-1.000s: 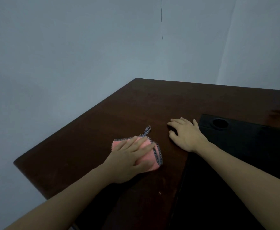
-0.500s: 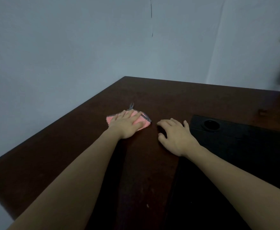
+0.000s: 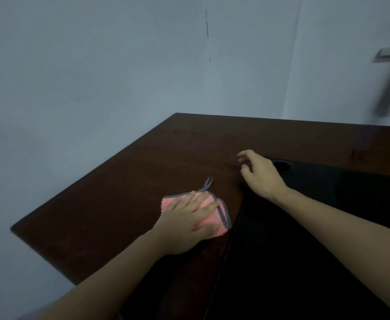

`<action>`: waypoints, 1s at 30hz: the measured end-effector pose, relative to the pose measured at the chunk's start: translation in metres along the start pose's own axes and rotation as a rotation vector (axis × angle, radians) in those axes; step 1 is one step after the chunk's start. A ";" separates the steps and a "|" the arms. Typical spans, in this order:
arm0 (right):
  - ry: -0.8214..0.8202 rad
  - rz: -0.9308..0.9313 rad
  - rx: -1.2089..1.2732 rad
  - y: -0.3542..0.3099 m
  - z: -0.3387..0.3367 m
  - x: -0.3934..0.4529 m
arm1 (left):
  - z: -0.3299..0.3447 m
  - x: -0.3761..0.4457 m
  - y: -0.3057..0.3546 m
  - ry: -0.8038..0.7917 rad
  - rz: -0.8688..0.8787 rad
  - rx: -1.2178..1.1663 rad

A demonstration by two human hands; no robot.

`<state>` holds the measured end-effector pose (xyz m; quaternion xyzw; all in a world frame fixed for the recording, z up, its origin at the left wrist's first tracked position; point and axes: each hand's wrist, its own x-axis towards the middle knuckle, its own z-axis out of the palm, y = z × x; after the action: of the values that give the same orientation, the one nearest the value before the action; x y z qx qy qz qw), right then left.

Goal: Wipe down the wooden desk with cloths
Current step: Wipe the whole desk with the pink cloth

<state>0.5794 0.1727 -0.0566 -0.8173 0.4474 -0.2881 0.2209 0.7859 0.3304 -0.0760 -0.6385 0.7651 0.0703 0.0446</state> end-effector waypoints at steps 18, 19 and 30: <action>-0.365 0.219 -0.519 0.072 -0.036 -0.017 | -0.025 0.130 -0.006 0.004 -0.241 -0.078; -0.367 0.221 -0.517 0.071 -0.036 -0.018 | -0.026 0.127 -0.004 0.001 -0.234 -0.072; -0.332 0.203 -0.492 0.067 -0.041 -0.023 | -0.005 0.018 0.033 -0.020 0.131 -0.016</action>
<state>0.5013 0.1546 -0.0746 -0.8332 0.5410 -0.0099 0.1141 0.7503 0.3177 -0.0718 -0.5867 0.8042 0.0855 0.0424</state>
